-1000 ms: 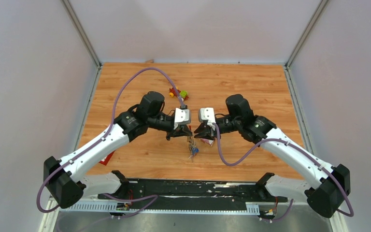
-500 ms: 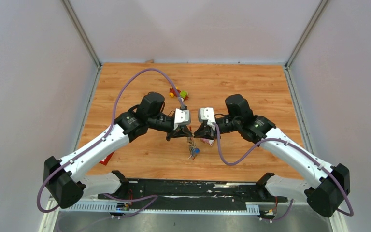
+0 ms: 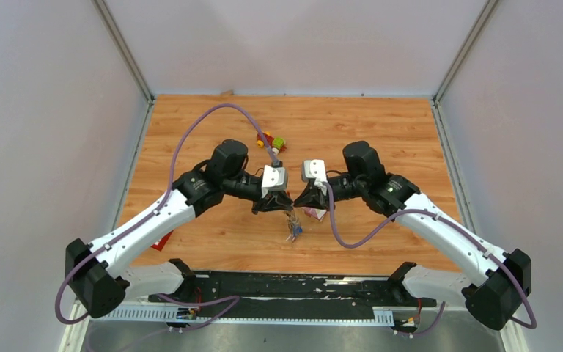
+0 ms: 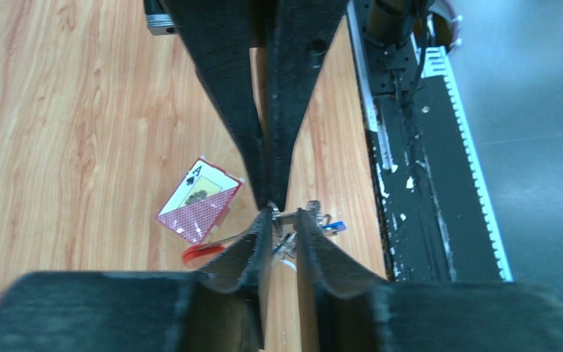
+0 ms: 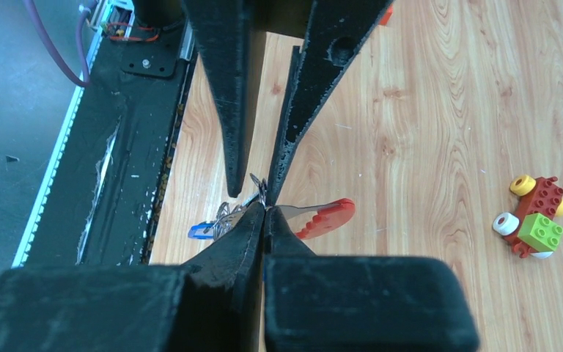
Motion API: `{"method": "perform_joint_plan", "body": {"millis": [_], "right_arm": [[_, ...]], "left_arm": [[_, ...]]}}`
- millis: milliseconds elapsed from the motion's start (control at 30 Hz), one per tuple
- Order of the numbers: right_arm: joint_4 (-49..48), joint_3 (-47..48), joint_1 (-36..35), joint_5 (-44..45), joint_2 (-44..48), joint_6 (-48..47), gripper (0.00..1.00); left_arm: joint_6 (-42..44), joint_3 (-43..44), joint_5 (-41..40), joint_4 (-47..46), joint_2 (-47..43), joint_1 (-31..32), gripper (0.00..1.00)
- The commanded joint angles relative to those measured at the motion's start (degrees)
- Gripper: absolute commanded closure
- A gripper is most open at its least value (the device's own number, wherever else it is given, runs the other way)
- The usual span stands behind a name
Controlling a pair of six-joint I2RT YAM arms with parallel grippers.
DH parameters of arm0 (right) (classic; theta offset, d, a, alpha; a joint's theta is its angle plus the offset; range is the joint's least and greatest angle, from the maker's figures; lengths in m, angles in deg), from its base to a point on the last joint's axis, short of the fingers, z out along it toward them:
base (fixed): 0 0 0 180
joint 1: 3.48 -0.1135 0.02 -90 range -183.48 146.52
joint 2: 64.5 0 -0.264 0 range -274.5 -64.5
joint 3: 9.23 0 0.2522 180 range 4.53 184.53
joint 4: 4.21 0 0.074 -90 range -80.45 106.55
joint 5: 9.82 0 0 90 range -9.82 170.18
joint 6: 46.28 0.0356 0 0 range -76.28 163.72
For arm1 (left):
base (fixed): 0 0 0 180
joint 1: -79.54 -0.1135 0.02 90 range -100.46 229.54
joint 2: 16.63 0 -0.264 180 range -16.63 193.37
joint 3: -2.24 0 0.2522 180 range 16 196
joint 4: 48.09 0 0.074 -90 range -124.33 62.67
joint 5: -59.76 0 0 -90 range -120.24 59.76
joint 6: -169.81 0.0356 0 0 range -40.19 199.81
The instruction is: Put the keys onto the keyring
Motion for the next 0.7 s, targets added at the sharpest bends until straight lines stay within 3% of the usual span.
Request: {"method": "perform_joint_plan", "body": {"millis": [0,133,333,667], "right_arm": [[-5.45,3.75,1.64,-2.44,0.66,4.45,1.00],[-7.76,3.68,2.76,-4.30,0.36,8.01,1.00],[-10.24,2.67,4.08,-5.63,1.11,11.12,1.00],[-12.52,1.83,5.48,-7.07,1.47,13.81,1.00]], "left_arm": [[1.58,-0.50,4.16,-4.63,-2.94,-0.76,0.67],[1.07,-1.42,4.92,-7.67,-3.41,-2.61,0.55],[-0.89,-2.68,2.42,-11.60,-4.11,-3.06,0.53],[-5.64,-5.28,-1.52,-18.05,-4.11,-3.20,0.69]]}}
